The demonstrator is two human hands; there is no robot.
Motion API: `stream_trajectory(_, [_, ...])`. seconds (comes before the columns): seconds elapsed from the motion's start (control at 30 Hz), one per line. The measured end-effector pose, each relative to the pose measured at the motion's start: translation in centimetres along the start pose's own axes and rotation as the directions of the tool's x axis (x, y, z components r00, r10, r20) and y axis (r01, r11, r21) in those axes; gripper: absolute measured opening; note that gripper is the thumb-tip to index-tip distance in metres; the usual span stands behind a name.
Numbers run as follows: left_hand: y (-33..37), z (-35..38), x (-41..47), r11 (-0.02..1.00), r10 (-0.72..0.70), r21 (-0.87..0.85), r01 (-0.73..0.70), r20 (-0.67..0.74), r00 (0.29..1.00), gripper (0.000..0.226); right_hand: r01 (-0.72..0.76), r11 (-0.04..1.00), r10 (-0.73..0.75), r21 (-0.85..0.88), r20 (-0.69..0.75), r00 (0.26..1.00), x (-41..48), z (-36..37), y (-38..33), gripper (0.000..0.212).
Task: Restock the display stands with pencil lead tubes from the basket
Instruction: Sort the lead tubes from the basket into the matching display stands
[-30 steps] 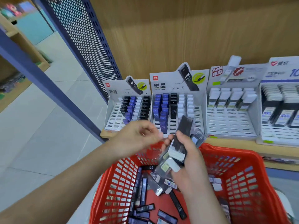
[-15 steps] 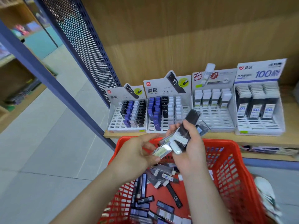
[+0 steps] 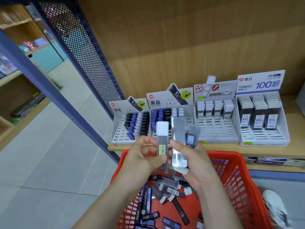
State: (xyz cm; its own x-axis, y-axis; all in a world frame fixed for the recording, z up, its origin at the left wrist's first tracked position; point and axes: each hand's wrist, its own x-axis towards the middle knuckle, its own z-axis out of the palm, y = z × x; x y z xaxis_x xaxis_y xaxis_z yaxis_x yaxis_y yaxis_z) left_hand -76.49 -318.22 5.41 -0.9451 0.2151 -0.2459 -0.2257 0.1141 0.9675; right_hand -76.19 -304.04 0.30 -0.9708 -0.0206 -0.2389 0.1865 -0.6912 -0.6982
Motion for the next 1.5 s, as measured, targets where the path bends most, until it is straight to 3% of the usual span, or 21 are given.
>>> stream_trajectory(0.13, [-0.2,0.5,1.0,0.964,0.058,0.264,-0.041,-0.054,0.997,0.048,0.019,0.998,-0.018,-0.062,0.019,1.000,-0.2,-0.6,-0.2,0.024])
stream_trajectory(0.27, [0.0,1.2,1.5,0.911,0.094,0.398,-0.112,0.063,0.994,0.084,-0.052,0.996,0.057,-0.067,0.070,0.996,-0.5,-1.4,-0.5,0.027])
stream_trajectory(0.33, [0.2,1.4,1.9,0.881,0.090,0.452,-0.141,0.132,0.987,0.091,-0.089,0.996,0.090,-0.029,0.054,0.994,-0.5,-1.9,-0.2,0.040])
stream_trajectory(0.43, [1.4,1.6,2.7,0.932,0.013,0.346,-0.111,0.274,0.962,0.067,-0.166,0.969,0.164,0.185,0.030,0.986,-0.2,-3.3,0.6,0.080])
stream_trajectory(0.47, [1.8,1.7,3.2,0.949,0.003,0.298,-0.098,0.304,0.953,0.054,-0.196,0.945,0.188,0.261,0.057,0.981,-0.3,-3.7,0.7,0.081])
stream_trajectory(0.57, [2.7,2.2,5.3,0.934,0.060,0.313,-0.174,0.342,0.938,0.027,-0.285,0.875,0.225,0.391,0.193,0.955,-0.5,-4.5,0.8,0.058])
stream_trajectory(0.67, [2.8,3.4,7.0,0.933,0.084,0.300,-0.200,0.359,0.929,0.021,-0.347,0.793,0.228,0.500,0.284,0.931,-0.1,-5.3,0.8,0.049])
stream_trajectory(0.73, [3.1,4.5,8.0,0.952,0.091,0.248,-0.178,0.325,0.941,0.021,-0.299,0.783,0.218,0.545,0.209,0.953,0.4,-5.6,0.0,0.043])
stream_trajectory(0.8, [3.8,5.8,9.3,0.963,0.131,0.203,-0.179,0.227,0.965,0.018,-0.162,0.849,0.222,0.503,-0.061,0.973,1.0,-6.5,-0.8,0.030])
stream_trajectory(0.87, [4.4,7.2,11.4,0.955,0.211,0.188,-0.230,0.115,0.971,0.011,-0.019,0.895,0.158,0.446,-0.277,0.948,1.1,-8.1,-1.8,0.023])
stream_trajectory(0.97, [4.6,9.6,15.3,0.894,0.310,0.324,-0.310,0.051,0.949,0.009,0.091,0.903,0.102,0.419,-0.417,0.903,0.6,-10.5,-2.6,0.021])
stream_trajectory(1.07, [3.0,12.2,18.9,0.783,0.369,0.503,-0.365,0.098,0.924,0.011,0.142,0.902,0.073,0.408,-0.470,0.880,0.4,-11.8,-3.3,0.021])
stream_trajectory(1.2, [0.6,14.8,21.7,0.545,0.476,0.708,-0.450,0.181,0.860,0.013,0.178,0.901,0.033,0.395,-0.474,0.880,0.8,-12.5,-4.1,0.029])
stream_trajectory(1.4, [0.0,16.7,23.3,0.499,0.483,0.733,-0.462,0.207,0.851,0.021,0.206,0.878,0.039,0.433,-0.492,0.870,1.4,-12.8,-4.5,0.028])
stream_trajectory(1.5, [0.2,16.9,23.5,0.424,0.472,0.762,-0.489,0.275,0.837,0.020,0.211,0.866,0.055,0.453,-0.506,0.861,1.4,-12.9,-4.5,0.025])
